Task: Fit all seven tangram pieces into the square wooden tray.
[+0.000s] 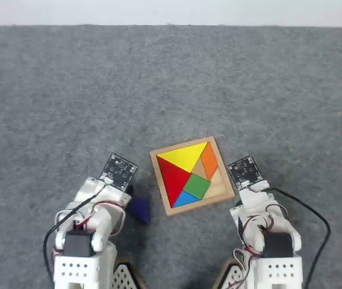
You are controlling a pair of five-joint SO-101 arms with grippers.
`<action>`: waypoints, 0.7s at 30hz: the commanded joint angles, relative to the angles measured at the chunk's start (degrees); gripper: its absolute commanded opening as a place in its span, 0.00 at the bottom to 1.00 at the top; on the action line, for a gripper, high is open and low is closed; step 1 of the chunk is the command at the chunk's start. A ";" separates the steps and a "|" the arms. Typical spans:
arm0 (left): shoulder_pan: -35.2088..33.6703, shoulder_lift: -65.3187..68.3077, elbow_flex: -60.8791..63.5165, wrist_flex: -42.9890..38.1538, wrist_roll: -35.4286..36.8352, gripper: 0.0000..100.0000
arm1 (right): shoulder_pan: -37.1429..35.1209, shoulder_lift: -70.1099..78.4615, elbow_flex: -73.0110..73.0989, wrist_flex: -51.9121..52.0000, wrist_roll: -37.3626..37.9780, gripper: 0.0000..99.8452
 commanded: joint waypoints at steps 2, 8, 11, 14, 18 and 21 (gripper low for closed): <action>-13.27 -0.62 -7.96 -6.33 -7.56 0.18 | 1.45 -0.48 0.79 0.57 12.75 0.01; -12.48 11.43 -26.24 7.91 -11.87 0.18 | 3.82 -0.48 0.44 0.31 18.90 0.01; -6.51 26.46 -39.78 18.55 -18.55 0.19 | 7.78 -0.57 0.44 -1.36 16.44 0.01; 2.81 42.29 -47.87 24.09 -19.43 0.19 | 9.10 -0.57 0.53 -1.71 16.26 0.01; 11.78 56.00 -49.10 21.01 -19.60 0.21 | 9.10 -0.57 0.79 -1.80 16.35 0.01; 14.68 60.84 -46.02 15.91 -19.78 0.26 | 9.10 -0.57 0.88 -1.80 16.53 0.01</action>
